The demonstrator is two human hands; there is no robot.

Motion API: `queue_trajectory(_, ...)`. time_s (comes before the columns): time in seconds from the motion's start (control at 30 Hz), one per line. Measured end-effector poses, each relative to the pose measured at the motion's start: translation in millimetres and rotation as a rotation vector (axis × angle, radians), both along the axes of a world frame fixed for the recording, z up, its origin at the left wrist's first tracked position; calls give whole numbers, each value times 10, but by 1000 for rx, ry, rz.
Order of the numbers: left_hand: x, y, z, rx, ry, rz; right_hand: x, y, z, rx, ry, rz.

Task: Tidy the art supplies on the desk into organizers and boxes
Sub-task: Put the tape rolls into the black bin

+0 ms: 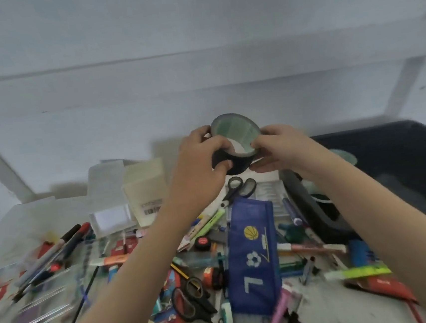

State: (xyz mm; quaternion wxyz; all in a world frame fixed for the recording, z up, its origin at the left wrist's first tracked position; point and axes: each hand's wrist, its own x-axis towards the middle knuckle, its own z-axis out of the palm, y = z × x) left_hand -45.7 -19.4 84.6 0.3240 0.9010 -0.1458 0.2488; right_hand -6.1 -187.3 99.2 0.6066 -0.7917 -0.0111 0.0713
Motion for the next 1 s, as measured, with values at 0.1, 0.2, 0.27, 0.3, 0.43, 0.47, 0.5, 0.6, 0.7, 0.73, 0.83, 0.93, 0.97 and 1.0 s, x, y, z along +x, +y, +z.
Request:
queue_trajectory(0.1,107,-560,-74,-16,14,-99,-6,-564,-47,-96,-43,-119)
queue_trajectory(0.2,214,-1070,-160,1,84,-202,-39,-1083,-108,-210,-105,-226)
queue_trajectory(0.27,282,-1387,-229,8,158,-268,-82,-1394,-148,-286,-165,-304)
queue_trajectory(0.3,309,-1545,-267,13,195,-299,-103,-1549,-164,-351,-199,-331)
queue_trajectory(0.43,374,-1977,-456,90,275,-349,-122,-1990,-284,-589,-237,-381)
queue_trajectory(0.47,381,-2067,-505,94,291,-370,-124,-2089,-324,-619,-231,-396)
queue_trajectory(0.5,385,-2150,-556,99,300,-390,-125,-2176,-366,-635,-221,-406)
queue_trajectory(0.6,419,-2339,-691,149,290,-398,-111,-2362,-483,-626,-154,-405)
queue_trajectory(0.7,445,-2483,-788,203,291,-364,-66,-2503,-588,-633,-52,-393)
queue_trajectory(0.73,452,-2507,-812,224,294,-356,-44,-2531,-627,-627,-22,-386)
queue_trajectory(0.83,484,-2557,-884,296,286,-330,7,-2594,-750,-584,43,-363)
queue_trajectory(0.93,534,-2571,-934,363,267,-282,39,-2613,-860,-531,80,-347)
queue_trajectory(0.97,554,-2576,-948,384,269,-266,53,-2617,-887,-512,85,-343)
queue_trajectory(1.0,573,-2577,-959,400,277,-253,64,-2615,-905,-495,84,-337)
